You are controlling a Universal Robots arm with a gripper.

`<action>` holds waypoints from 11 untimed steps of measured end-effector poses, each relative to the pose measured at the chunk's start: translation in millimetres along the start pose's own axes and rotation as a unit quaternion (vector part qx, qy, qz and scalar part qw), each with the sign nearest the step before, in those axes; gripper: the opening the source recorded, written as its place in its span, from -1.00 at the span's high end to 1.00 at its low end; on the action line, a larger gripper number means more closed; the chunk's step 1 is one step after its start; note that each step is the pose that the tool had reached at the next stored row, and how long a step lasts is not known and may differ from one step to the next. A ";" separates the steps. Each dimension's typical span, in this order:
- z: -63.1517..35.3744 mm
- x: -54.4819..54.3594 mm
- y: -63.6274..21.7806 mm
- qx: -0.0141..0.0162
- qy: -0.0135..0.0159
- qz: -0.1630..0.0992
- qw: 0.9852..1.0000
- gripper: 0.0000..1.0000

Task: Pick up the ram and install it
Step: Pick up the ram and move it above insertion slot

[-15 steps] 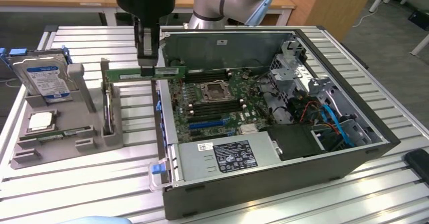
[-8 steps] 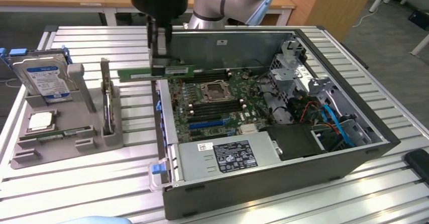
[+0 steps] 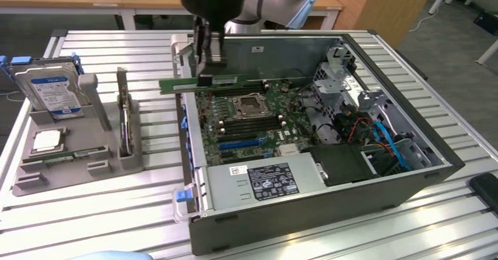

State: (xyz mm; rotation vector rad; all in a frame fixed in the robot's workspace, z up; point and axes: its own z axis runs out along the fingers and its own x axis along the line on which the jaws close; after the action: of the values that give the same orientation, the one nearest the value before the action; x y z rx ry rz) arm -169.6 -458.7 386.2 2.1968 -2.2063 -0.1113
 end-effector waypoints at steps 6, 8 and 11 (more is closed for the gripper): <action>-1.6 -0.1 -23.7 0.000 -0.003 -0.006 1.000 0.74; -2.1 -0.2 -31.6 0.000 -0.005 -0.008 1.000 0.74; -2.9 -0.3 -43.3 0.000 -0.007 -0.011 1.000 0.74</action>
State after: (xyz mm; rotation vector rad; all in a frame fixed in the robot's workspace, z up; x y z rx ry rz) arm -126.2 -458.7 386.2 2.2272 -2.1889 -0.1278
